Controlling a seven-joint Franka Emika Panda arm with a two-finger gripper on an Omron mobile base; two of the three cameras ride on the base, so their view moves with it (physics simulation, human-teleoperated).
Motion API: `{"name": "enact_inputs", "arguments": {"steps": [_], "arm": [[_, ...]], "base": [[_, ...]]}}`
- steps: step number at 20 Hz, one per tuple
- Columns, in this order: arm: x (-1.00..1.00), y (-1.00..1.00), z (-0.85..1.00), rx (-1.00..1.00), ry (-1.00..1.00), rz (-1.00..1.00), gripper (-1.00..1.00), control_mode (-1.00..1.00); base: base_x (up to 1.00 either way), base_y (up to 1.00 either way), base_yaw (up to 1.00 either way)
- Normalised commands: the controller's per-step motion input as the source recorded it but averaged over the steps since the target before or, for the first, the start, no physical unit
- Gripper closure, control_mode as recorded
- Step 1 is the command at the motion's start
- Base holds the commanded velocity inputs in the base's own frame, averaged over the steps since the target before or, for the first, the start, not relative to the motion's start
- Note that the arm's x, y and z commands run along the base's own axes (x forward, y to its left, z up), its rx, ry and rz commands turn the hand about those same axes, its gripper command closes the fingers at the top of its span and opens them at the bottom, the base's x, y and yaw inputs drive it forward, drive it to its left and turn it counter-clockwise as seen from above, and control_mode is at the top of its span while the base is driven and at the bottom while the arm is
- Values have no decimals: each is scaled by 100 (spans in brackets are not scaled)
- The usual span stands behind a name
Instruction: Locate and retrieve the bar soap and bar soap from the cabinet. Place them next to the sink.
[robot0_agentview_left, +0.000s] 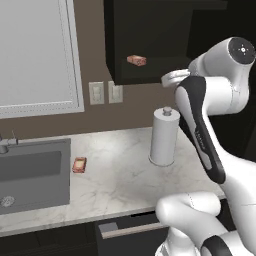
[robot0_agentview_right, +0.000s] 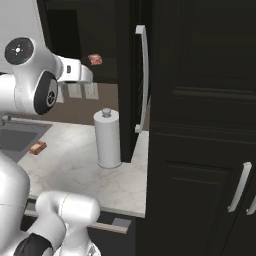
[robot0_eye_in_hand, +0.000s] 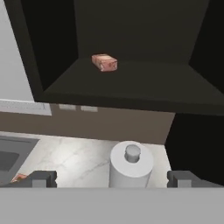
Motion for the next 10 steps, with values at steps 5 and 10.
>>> {"name": "enact_inputs", "arguments": {"steps": [5, 10], "arm": [[43, 0, 4, 0, 0, 0, -100, -100], [36, -6, 3, 0, 3, 3, -100, -100]], "base": [[0, 0, 0], [0, 0, 0]]}}
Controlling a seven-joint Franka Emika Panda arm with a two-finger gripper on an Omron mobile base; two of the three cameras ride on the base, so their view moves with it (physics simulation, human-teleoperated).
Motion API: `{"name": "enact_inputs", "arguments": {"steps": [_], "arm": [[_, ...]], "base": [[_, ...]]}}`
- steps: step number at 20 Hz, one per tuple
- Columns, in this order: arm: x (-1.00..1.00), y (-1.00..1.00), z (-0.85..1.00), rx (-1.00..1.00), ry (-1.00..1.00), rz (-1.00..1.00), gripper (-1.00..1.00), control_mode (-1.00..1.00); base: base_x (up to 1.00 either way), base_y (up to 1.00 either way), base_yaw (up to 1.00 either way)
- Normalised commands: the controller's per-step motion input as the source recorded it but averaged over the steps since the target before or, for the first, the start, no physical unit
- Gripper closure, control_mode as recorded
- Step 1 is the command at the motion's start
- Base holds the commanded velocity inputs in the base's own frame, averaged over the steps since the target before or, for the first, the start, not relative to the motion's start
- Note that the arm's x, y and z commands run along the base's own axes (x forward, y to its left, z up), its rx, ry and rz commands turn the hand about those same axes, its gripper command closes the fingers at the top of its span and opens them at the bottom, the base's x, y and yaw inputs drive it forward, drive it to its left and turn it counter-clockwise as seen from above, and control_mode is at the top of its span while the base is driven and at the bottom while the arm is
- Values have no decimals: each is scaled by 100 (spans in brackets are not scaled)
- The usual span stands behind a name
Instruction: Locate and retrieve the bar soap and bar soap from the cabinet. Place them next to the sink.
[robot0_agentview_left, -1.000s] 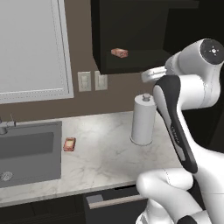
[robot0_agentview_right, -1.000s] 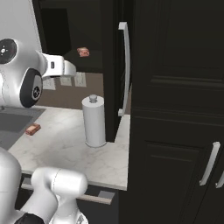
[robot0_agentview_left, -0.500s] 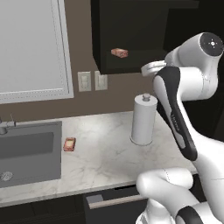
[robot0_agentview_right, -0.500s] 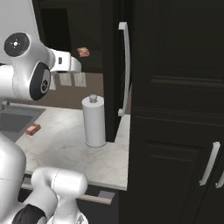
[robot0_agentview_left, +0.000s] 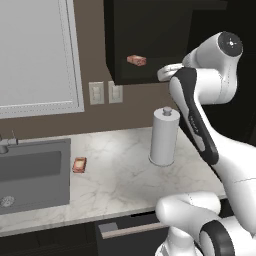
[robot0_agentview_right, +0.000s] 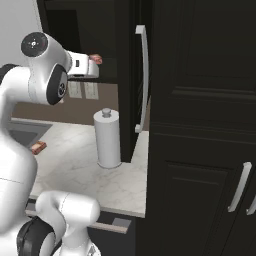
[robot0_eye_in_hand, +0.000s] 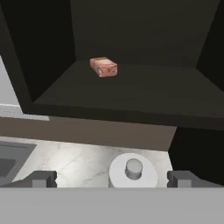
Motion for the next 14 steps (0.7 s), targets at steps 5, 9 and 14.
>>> {"name": "enact_inputs", "arguments": {"steps": [5, 9, 14], "arm": [[45, -7, 0, 0, 0, 7, -100, -100], [48, -1, 0, 0, 0, 8, -100, -100], [46, 0, 0, 0, -3, 8, -100, -100]], "base": [[0, 0, 0], [0, 0, 0], [0, 0, 0]]}}
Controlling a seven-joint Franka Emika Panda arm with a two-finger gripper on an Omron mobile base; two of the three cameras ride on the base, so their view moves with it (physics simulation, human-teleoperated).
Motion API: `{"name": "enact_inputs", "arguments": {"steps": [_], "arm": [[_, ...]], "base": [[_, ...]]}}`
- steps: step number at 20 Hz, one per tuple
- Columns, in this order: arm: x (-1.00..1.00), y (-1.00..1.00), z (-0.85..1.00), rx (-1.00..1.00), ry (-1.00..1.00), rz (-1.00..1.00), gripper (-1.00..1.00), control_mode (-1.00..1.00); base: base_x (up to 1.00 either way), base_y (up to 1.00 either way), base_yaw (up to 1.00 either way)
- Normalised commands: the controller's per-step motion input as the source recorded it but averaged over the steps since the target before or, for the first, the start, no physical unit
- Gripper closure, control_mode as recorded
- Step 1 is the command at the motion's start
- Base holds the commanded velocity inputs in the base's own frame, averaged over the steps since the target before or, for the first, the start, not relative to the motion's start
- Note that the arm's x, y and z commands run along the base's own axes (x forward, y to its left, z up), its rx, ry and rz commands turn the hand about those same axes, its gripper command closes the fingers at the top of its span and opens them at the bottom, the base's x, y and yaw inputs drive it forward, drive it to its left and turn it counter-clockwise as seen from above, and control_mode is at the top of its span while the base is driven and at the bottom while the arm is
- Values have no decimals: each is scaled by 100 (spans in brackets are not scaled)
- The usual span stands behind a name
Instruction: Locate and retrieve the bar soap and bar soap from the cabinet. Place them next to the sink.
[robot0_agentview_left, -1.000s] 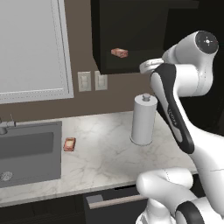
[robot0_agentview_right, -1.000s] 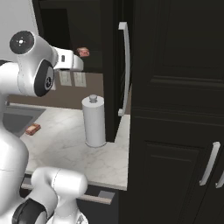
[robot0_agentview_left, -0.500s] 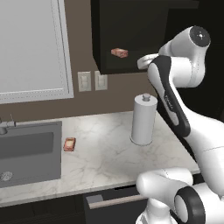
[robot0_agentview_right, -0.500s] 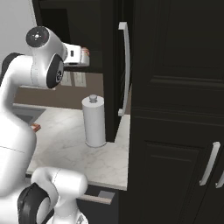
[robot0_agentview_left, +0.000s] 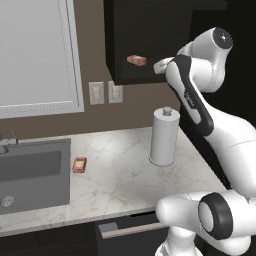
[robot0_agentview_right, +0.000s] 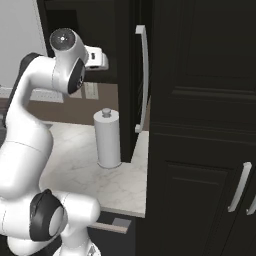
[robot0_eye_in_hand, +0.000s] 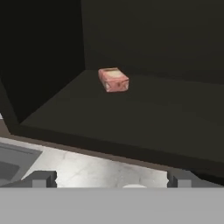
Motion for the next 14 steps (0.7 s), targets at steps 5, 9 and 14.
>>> {"name": "enact_inputs", "arguments": {"steps": [5, 9, 14], "arm": [[46, 0, 0, 0, -5, 4, -100, -100], [48, 1, 0, -2, 0, 0, -100, -100], [36, 4, 0, -2, 2, 0, -100, -100]], "base": [[0, 0, 0], [0, 0, 0], [0, 0, 0]]}}
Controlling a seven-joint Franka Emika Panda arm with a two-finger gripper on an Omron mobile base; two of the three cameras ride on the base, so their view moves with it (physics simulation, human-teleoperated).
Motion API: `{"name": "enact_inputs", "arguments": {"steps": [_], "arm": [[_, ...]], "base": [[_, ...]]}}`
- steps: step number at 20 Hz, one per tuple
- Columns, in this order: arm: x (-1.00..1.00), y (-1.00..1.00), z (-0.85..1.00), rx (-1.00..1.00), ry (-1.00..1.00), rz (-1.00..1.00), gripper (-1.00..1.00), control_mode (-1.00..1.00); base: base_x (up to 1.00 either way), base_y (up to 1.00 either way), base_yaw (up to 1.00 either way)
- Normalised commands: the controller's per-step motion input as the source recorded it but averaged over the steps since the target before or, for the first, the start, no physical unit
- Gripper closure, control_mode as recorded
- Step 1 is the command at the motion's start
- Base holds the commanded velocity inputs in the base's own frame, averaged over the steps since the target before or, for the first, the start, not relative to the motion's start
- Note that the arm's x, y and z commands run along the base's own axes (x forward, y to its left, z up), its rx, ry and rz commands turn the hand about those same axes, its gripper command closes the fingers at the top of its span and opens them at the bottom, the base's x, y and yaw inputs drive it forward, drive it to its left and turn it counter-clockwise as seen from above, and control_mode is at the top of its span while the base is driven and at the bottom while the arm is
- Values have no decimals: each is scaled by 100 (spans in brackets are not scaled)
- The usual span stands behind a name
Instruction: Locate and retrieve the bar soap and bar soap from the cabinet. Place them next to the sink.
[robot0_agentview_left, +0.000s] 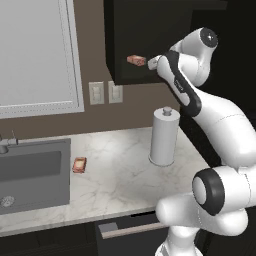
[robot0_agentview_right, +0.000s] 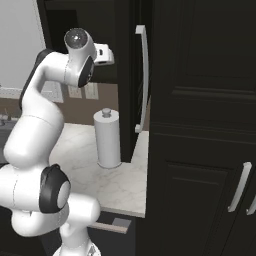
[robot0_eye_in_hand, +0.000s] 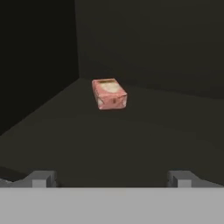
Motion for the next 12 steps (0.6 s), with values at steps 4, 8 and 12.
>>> {"name": "enact_inputs", "arguments": {"steps": [4, 8, 12], "arm": [[28, 6, 0, 0, 0, 1, -100, -100], [27, 14, -1, 0, 0, 3, -100, -100], [36, 9, -7, 0, 0, 4, -100, -100]], "base": [[0, 0, 0], [0, 0, 0], [0, 0, 0]]}}
